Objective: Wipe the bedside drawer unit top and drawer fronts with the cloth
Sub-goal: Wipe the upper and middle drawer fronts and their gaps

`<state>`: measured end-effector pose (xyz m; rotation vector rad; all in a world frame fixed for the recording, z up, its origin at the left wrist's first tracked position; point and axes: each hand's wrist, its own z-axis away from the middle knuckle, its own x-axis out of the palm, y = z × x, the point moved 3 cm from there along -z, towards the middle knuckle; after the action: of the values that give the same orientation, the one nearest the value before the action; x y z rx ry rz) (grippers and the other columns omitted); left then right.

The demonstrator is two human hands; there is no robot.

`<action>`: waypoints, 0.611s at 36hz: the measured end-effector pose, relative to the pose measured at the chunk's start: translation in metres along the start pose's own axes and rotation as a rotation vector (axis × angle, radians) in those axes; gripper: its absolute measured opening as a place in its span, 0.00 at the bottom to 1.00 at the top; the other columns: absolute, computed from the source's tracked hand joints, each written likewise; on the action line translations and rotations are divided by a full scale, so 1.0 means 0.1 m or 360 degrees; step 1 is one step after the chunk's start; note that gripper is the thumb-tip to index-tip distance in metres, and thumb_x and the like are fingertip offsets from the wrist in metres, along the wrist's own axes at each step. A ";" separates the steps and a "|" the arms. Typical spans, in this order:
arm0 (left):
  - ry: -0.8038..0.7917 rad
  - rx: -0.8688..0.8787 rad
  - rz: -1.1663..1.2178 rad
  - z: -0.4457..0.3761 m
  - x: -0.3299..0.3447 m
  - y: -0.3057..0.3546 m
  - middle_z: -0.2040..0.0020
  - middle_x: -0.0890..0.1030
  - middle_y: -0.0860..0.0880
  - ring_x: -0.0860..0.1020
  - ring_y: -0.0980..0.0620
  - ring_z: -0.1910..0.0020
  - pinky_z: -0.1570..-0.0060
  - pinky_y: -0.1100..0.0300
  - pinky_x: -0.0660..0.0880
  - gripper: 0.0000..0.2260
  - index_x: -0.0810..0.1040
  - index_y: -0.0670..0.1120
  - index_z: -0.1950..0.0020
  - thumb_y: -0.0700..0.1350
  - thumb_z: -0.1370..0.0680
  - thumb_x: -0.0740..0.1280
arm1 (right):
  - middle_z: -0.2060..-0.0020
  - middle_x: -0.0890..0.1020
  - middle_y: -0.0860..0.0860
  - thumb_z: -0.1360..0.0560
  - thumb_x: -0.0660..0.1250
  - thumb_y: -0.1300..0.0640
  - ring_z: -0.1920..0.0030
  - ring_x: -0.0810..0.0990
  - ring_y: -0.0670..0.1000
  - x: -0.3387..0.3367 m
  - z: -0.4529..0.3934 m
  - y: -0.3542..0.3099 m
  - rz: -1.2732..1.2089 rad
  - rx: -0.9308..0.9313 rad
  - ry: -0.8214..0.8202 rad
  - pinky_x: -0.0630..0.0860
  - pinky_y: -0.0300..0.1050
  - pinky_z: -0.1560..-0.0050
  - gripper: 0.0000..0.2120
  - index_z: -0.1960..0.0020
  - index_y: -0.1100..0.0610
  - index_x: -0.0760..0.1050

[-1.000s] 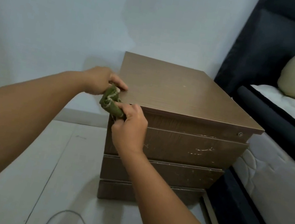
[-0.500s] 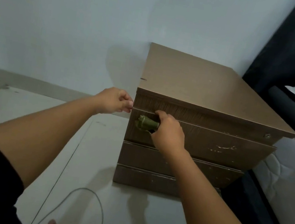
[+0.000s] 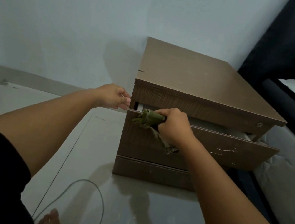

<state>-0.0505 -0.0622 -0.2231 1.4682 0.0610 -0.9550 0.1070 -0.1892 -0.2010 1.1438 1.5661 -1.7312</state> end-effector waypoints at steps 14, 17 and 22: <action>-0.0123 -0.0078 -0.0001 0.11 -0.04 0.12 0.48 0.81 0.46 0.80 0.52 0.49 0.45 0.58 0.75 0.11 0.74 0.41 0.38 0.41 0.20 0.62 | 0.52 0.74 0.51 0.27 0.64 0.64 0.52 0.73 0.53 -0.18 -0.08 -0.40 0.0121 -0.0625 0.0696 0.72 0.46 0.57 0.17 0.42 0.50 0.79; -0.0206 -0.0064 -0.0034 0.16 -0.03 0.13 0.48 0.81 0.47 0.80 0.52 0.47 0.44 0.59 0.75 0.09 0.77 0.43 0.43 0.36 0.21 0.63 | 0.45 0.76 0.52 0.26 0.64 0.62 0.45 0.73 0.55 -0.04 -0.07 -0.45 0.0319 -0.0783 0.0581 0.75 0.52 0.51 0.18 0.40 0.47 0.78; -0.0329 -0.0074 -0.0058 0.19 -0.03 0.09 0.49 0.81 0.45 0.80 0.52 0.50 0.44 0.60 0.75 0.11 0.76 0.44 0.41 0.35 0.21 0.61 | 0.34 0.73 0.51 0.25 0.62 0.61 0.42 0.70 0.56 0.29 -0.01 -0.37 0.0616 -0.0844 0.0360 0.67 0.50 0.51 0.20 0.35 0.46 0.73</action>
<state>-0.0566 -0.0785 -0.2112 1.3226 -0.0411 -1.1234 0.0623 -0.1768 -0.2065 1.2796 1.6593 -0.8897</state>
